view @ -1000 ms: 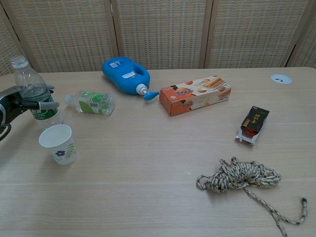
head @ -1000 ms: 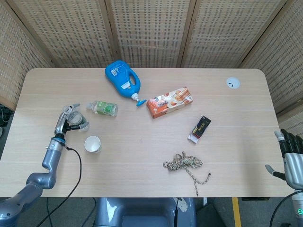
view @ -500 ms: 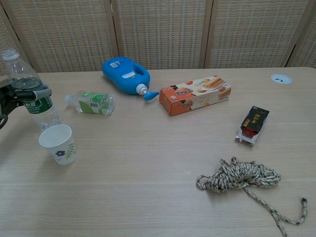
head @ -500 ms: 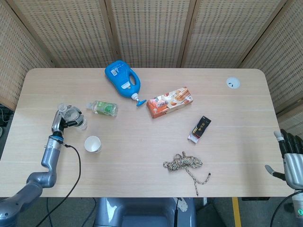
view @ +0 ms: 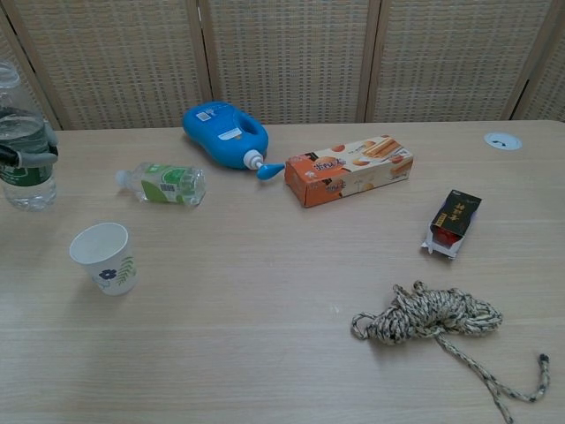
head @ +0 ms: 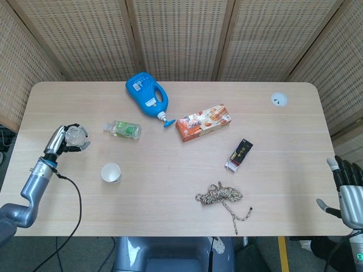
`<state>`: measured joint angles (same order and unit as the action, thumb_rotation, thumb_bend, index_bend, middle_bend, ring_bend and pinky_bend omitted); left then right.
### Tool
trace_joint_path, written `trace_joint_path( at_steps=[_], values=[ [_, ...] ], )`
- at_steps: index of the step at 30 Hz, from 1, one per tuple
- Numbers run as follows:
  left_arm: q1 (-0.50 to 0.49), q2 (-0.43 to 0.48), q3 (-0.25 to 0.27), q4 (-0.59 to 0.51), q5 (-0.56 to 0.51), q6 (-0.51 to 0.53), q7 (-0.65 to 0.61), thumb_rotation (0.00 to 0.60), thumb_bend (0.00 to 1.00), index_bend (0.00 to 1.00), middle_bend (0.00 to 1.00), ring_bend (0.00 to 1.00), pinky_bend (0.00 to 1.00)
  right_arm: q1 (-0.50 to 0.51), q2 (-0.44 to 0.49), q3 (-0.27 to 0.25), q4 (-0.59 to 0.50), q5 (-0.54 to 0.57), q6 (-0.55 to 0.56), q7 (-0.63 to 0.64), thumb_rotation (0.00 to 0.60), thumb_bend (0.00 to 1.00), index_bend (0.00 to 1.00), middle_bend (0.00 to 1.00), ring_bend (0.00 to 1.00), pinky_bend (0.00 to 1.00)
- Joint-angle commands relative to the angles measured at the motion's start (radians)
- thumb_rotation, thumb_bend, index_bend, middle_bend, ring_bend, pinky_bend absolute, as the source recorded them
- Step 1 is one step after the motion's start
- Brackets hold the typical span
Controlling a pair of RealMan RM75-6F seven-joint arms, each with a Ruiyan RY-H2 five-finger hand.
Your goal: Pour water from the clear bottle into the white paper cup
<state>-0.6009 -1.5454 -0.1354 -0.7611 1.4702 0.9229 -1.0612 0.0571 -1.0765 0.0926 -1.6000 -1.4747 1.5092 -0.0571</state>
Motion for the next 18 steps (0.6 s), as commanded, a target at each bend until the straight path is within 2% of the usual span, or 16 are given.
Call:
trace_joint_path(
  at_steps=[1,8,15,18],
  values=[
    [0.035,0.089,0.064,-0.069,0.046,0.018,0.085,0.600,0.47,0.68,0.58,0.33,0.39,-0.002,0.000,-0.002,-0.003,-0.007,0.007,-0.003,0.600,0.00,0.00,0.00,0.00,0.00],
    [0.057,0.170,0.132,-0.114,0.080,0.007,0.185,0.600,0.47,0.68,0.58,0.33,0.39,-0.012,-0.002,-0.008,-0.015,-0.025,0.031,-0.024,0.600,0.00,0.00,0.00,0.00,0.00],
    [0.059,0.167,0.190,-0.103,0.111,-0.028,0.297,0.600,0.47,0.68,0.55,0.33,0.39,-0.014,-0.006,-0.010,-0.020,-0.026,0.034,-0.042,0.600,0.00,0.00,0.00,0.00,0.00],
    [0.052,0.163,0.199,-0.108,0.111,-0.050,0.335,0.600,0.47,0.68,0.54,0.33,0.39,-0.014,-0.007,-0.008,-0.020,-0.022,0.034,-0.044,0.600,0.00,0.00,0.00,0.00,0.00]
  ],
)
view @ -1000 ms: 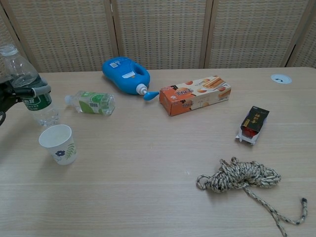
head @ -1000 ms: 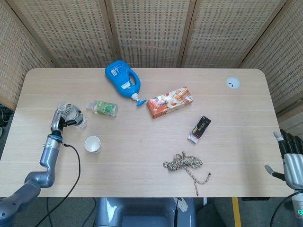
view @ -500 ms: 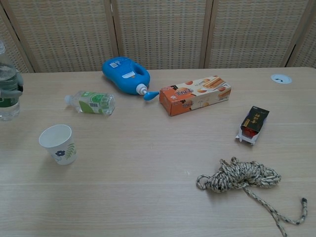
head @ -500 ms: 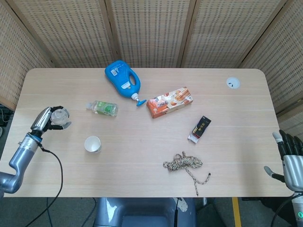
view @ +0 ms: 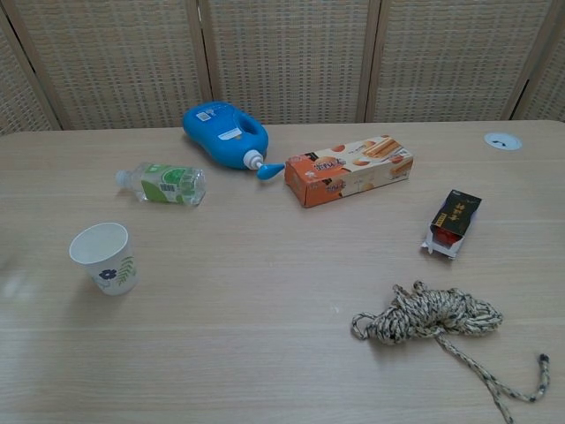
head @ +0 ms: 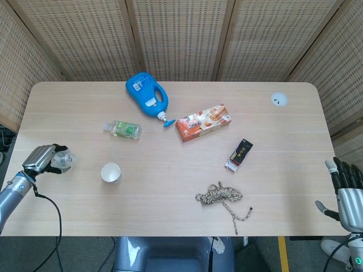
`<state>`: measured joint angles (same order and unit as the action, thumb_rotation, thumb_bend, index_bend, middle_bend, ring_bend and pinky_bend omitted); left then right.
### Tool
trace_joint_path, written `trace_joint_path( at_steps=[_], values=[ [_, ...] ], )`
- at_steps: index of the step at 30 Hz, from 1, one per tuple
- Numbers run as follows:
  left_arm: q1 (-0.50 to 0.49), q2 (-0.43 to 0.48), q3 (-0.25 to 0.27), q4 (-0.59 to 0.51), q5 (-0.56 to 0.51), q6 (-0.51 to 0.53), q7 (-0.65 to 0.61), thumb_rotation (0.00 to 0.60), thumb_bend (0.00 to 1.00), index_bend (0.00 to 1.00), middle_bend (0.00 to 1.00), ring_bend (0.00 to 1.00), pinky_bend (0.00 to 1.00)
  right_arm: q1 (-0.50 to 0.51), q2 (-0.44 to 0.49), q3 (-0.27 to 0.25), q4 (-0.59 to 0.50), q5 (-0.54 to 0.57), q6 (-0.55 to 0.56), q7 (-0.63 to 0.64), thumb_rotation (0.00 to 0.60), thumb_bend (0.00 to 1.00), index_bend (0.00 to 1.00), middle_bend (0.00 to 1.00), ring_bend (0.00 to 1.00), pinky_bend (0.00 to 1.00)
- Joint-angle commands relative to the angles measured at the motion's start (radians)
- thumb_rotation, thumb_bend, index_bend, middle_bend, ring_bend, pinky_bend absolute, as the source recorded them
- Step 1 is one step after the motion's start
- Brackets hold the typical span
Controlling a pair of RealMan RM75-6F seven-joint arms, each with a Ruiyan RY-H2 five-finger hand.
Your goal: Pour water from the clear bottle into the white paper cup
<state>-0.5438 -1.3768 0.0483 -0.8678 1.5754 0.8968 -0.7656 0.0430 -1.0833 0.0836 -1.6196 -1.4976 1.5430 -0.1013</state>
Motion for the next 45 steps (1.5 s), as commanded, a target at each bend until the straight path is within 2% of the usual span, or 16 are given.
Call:
trace_joint_path(
  at_steps=[1,7,15,24,36,45],
  values=[
    [-0.007,-0.006,0.015,-0.002,0.004,-0.027,0.051,0.600,0.47,0.68,0.54,0.33,0.39,-0.001,0.000,0.001,-0.001,0.001,0.001,0.002,0.600,0.00,0.00,0.00,0.00,0.00],
    [-0.030,-0.008,0.007,-0.020,-0.004,-0.040,0.173,0.600,0.47,0.68,0.54,0.33,0.38,-0.002,0.002,0.004,0.003,0.005,0.003,0.009,0.600,0.00,0.00,0.00,0.00,0.00],
    [-0.074,-0.013,-0.007,-0.041,-0.040,-0.124,0.300,0.600,0.47,0.68,0.52,0.33,0.36,-0.003,0.001,0.007,0.003,0.012,0.004,0.009,0.600,0.00,0.00,0.00,0.00,0.00],
    [-0.117,0.001,-0.034,-0.132,-0.085,-0.179,0.447,0.600,0.47,0.68,0.51,0.33,0.36,-0.005,0.006,0.010,0.005,0.019,0.001,0.024,0.600,0.00,0.00,0.00,0.00,0.00],
    [-0.140,0.016,-0.064,-0.227,-0.204,-0.244,0.697,0.600,0.47,0.68,0.51,0.33,0.35,-0.007,0.017,0.012,0.007,0.020,0.002,0.058,0.600,0.00,0.00,0.00,0.00,0.00],
    [-0.145,0.028,-0.074,-0.266,-0.289,-0.269,0.808,0.600,0.47,0.68,0.51,0.33,0.35,-0.009,0.023,0.014,0.009,0.020,0.004,0.080,0.600,0.00,0.00,0.00,0.00,0.00]
  ],
)
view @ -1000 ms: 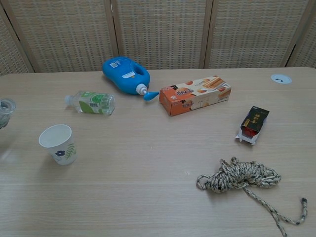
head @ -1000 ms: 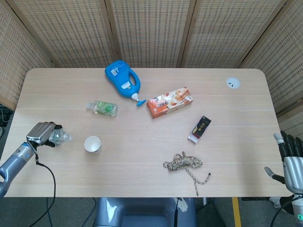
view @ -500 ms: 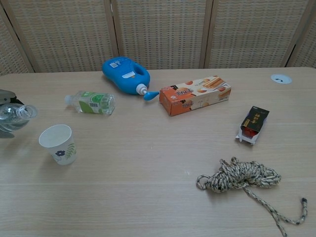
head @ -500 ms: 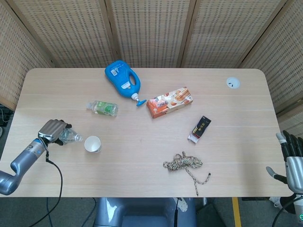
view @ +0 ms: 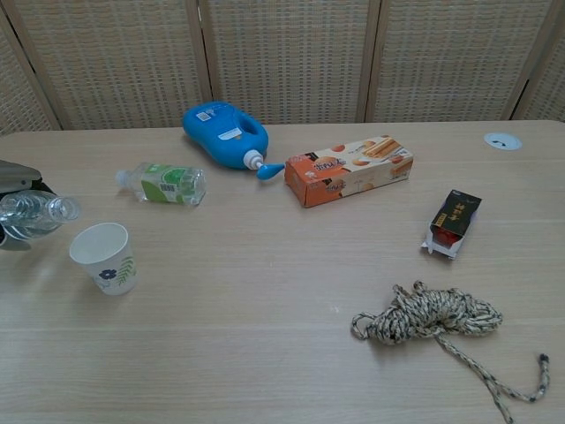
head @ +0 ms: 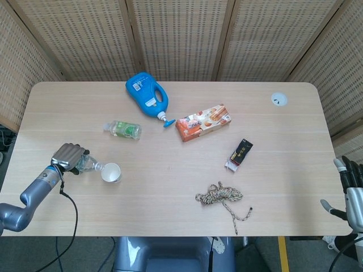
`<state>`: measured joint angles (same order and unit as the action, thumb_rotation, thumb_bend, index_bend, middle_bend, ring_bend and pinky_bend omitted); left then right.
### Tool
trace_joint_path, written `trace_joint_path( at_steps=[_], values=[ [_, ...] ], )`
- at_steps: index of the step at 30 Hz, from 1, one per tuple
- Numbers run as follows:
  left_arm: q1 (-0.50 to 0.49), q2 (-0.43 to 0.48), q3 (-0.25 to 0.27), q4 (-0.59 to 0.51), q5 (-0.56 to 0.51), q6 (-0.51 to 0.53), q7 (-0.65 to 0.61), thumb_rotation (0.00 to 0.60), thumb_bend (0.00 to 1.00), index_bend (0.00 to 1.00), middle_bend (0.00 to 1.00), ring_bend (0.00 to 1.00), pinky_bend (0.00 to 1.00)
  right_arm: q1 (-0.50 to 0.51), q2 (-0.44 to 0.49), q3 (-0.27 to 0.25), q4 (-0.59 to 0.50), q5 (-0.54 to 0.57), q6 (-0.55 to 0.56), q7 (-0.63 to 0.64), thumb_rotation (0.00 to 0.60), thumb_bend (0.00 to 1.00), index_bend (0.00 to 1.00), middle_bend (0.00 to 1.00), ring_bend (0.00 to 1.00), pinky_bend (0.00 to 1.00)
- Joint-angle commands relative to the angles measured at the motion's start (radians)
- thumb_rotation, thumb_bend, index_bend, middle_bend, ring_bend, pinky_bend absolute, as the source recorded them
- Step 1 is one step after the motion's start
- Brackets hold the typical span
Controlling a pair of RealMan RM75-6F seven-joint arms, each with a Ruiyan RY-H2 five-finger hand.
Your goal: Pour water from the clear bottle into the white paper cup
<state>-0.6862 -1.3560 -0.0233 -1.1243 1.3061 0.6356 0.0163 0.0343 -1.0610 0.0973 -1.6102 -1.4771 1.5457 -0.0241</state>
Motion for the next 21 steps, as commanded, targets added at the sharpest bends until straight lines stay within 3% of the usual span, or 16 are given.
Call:
trace_joint_path(
  at_steps=[1,21],
  values=[
    [-0.002,0.008,-0.002,-0.009,-0.025,-0.009,0.034,0.600,0.47,0.68,0.51,0.33,0.35,-0.001,0.001,0.000,0.000,-0.001,0.001,0.004,0.600,0.00,0.00,0.00,0.00,0.00],
    [-0.002,0.018,0.022,-0.001,-0.067,0.014,0.192,0.600,0.47,0.68,0.51,0.33,0.35,-0.003,0.004,0.001,-0.001,-0.001,0.003,0.008,0.600,0.00,0.00,0.00,0.00,0.00]
  ],
)
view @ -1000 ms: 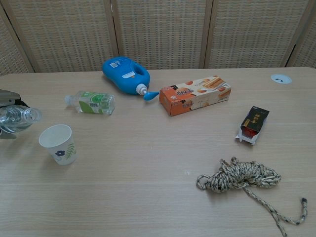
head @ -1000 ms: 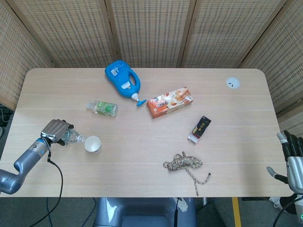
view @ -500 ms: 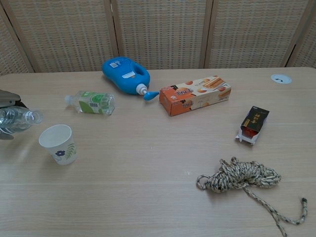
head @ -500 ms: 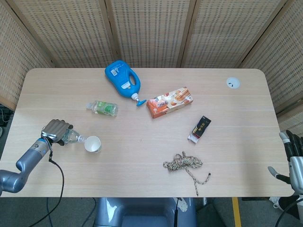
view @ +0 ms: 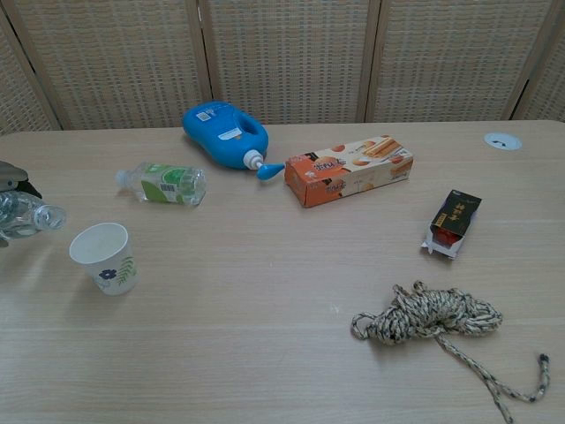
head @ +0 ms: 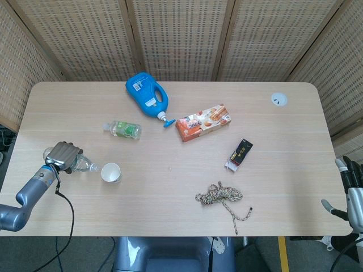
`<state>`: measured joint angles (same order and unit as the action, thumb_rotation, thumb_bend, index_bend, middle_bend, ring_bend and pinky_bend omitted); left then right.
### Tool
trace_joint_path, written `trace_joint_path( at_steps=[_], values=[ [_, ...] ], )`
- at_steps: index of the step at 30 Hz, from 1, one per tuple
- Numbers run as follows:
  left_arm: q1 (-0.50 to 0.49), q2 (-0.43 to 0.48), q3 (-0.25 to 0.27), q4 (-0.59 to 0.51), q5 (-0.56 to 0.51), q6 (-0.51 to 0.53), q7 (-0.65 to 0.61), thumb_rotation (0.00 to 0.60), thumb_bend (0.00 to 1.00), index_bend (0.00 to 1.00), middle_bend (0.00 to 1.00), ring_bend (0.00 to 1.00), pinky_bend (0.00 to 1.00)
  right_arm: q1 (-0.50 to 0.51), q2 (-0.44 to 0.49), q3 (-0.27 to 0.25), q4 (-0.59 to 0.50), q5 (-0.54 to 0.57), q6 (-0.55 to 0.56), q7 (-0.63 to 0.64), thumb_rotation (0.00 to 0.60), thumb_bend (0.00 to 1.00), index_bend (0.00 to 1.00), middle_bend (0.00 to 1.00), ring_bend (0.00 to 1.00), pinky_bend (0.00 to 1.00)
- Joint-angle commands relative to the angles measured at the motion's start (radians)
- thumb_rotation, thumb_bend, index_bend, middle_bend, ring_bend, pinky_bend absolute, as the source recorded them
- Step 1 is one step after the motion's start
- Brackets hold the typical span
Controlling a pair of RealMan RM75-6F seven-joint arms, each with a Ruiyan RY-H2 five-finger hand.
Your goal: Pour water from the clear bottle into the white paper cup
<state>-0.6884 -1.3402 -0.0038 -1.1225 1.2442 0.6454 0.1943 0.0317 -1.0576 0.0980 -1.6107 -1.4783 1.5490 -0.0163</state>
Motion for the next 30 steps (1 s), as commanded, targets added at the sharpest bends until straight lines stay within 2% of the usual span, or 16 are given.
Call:
trace_joint_path(
  at_steps=[1,17,30],
  values=[
    [0.000,0.003,0.002,-0.005,-0.008,0.005,0.018,0.600,0.47,0.68,0.51,0.33,0.35,0.000,0.000,0.000,0.000,0.000,0.000,0.001,0.600,0.00,0.00,0.00,0.00,0.00],
    [-0.023,0.014,-0.006,-0.059,-0.107,-0.001,0.156,0.600,0.47,0.68,0.51,0.33,0.35,0.000,0.002,0.000,0.000,-0.001,-0.001,0.004,0.600,0.00,0.00,0.00,0.00,0.00],
    [-0.030,0.020,-0.005,-0.089,-0.149,0.011,0.190,0.600,0.47,0.68,0.51,0.33,0.35,0.000,0.003,0.000,-0.001,-0.002,-0.002,0.006,0.600,0.00,0.00,0.00,0.00,0.00]
  ],
)
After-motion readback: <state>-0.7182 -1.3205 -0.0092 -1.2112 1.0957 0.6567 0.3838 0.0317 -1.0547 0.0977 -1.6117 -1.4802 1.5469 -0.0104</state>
